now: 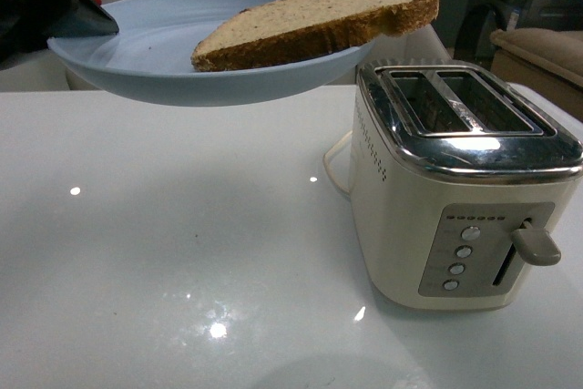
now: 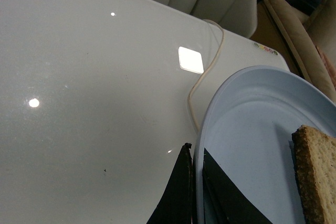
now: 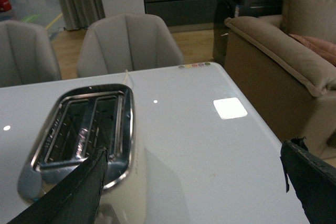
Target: Left arm holds plate, right arm toasts bread
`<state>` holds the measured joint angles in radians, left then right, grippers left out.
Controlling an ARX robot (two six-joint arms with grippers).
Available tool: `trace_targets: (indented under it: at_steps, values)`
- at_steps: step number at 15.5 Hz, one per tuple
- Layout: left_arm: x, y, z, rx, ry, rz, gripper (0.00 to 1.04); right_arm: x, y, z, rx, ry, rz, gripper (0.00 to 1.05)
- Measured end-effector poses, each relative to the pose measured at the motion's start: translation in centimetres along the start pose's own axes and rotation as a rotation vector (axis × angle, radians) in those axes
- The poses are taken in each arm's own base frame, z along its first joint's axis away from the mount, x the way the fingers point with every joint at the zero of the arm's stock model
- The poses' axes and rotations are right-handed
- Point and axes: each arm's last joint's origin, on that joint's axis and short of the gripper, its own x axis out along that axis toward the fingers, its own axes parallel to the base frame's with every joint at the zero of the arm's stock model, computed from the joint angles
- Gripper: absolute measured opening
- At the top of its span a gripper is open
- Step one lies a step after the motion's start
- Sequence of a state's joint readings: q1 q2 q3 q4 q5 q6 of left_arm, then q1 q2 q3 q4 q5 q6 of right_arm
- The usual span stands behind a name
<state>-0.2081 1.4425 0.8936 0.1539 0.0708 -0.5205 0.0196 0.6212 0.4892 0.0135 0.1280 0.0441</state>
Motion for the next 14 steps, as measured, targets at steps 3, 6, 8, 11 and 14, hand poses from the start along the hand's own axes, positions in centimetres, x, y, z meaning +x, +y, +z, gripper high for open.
trace_targets:
  at_steps: [3,6,8,11,14]
  values:
    - [0.0,0.0,0.0,0.001,-0.001,0.0,0.03,3.8,2.2,4.5,0.001,0.011,0.049,0.98]
    - [0.0,0.0,0.0,0.002,-0.001,0.0,0.03,6.0,4.9,6.2,0.023,0.063,0.126,0.98]
    - [0.0,0.0,0.0,0.001,-0.001,0.0,0.03,7.2,6.5,5.5,0.06,0.155,0.192,0.98]
    - [0.0,0.0,0.0,0.001,-0.001,0.0,0.03,9.3,8.7,3.7,0.203,0.368,0.327,0.98]
    - [0.0,0.0,0.0,0.002,-0.001,0.0,0.03,10.7,10.5,3.2,0.424,0.515,0.45,0.98]
